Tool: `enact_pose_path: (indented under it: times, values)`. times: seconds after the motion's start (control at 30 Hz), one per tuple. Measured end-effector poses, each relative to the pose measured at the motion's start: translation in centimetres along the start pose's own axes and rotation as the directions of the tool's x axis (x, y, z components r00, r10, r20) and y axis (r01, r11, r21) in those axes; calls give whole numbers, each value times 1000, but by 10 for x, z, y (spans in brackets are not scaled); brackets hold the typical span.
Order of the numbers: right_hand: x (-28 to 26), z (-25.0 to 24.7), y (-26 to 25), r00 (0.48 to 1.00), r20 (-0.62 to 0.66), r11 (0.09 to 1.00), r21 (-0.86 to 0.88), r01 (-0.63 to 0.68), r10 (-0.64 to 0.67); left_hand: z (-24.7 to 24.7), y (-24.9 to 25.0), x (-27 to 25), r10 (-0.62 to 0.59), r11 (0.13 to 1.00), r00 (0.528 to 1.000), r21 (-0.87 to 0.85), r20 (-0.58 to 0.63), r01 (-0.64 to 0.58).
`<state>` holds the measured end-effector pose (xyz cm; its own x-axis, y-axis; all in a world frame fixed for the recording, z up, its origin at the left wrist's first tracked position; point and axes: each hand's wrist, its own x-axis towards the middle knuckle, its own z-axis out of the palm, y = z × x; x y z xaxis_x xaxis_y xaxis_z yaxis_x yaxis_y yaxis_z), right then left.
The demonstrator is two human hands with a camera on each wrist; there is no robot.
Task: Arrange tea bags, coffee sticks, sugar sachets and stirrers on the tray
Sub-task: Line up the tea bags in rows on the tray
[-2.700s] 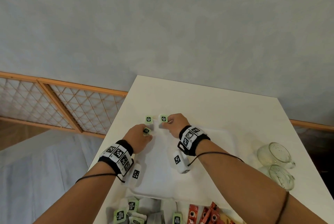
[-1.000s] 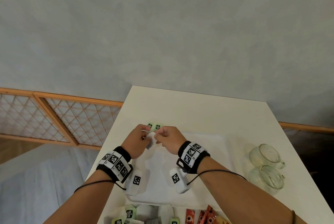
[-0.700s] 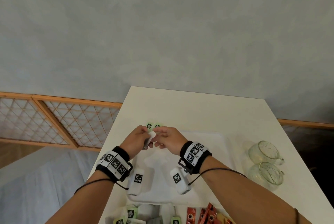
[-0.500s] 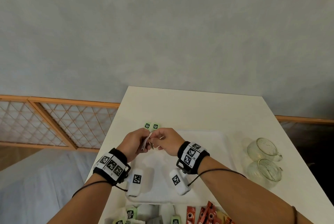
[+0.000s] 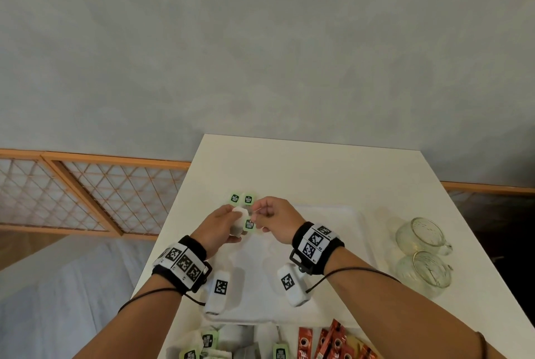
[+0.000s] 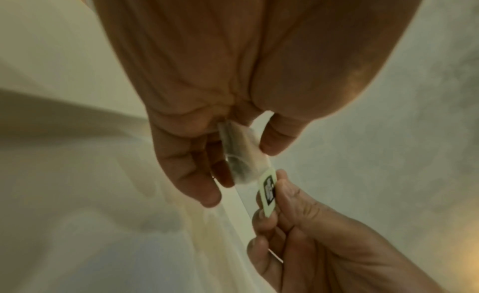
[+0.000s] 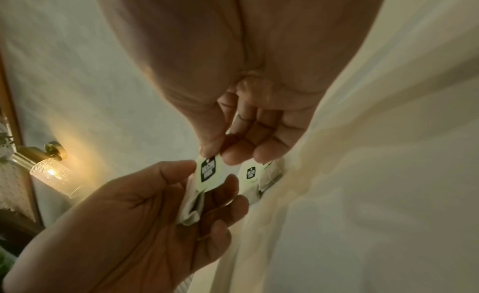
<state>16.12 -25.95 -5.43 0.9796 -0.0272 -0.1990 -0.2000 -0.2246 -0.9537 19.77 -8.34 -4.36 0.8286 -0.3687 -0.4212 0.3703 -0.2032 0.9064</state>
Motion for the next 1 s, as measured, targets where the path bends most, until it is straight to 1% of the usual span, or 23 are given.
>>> enact_pose_path:
  times: [0.13,0.23,0.37,0.47,0.53,0.67,0.73,0.8,0.83,0.87,0.93,1.0]
  values:
    - [4,0,1,997,-71,999,40,-3,6,6,-3,6,54,996,998,68,-22,-52]
    - [6,0,3,995,-99,1000,22,1,1,5,-6,11,88,989,996,123,-25,-84]
    - [7,1,5,990,-143,1000,-25,7,-11,5,-9,12,117,982,993,148,31,-120]
    - [6,1,6,988,-156,1000,5,-3,3,4,-8,11,192,953,979,226,65,-202]
    - [4,0,6,988,-149,999,28,-38,41,5,-7,11,229,940,972,249,51,-234]
    - [2,0,11,990,-12,990,9,-137,137,3,-7,20,241,932,970,273,22,-238]
    - [3,-1,14,988,-10,987,-31,-157,156,4,-6,25,229,930,973,290,18,-224]
    - [7,-5,15,986,-52,985,-70,-159,156,5,-3,30,224,915,974,346,-3,-209]
    - [10,-7,15,984,-85,983,-86,-161,154,4,-2,33,241,886,970,413,-19,-212]
    - [13,-10,16,981,-121,980,-109,-165,152,1,-1,37,263,837,964,505,-36,-210]
    - [21,-16,18,971,-184,966,-177,-189,156,-8,2,44,294,716,953,677,-69,-172]
    - [28,-19,20,960,-218,946,-233,-227,177,-17,6,51,297,593,953,794,-59,-135]
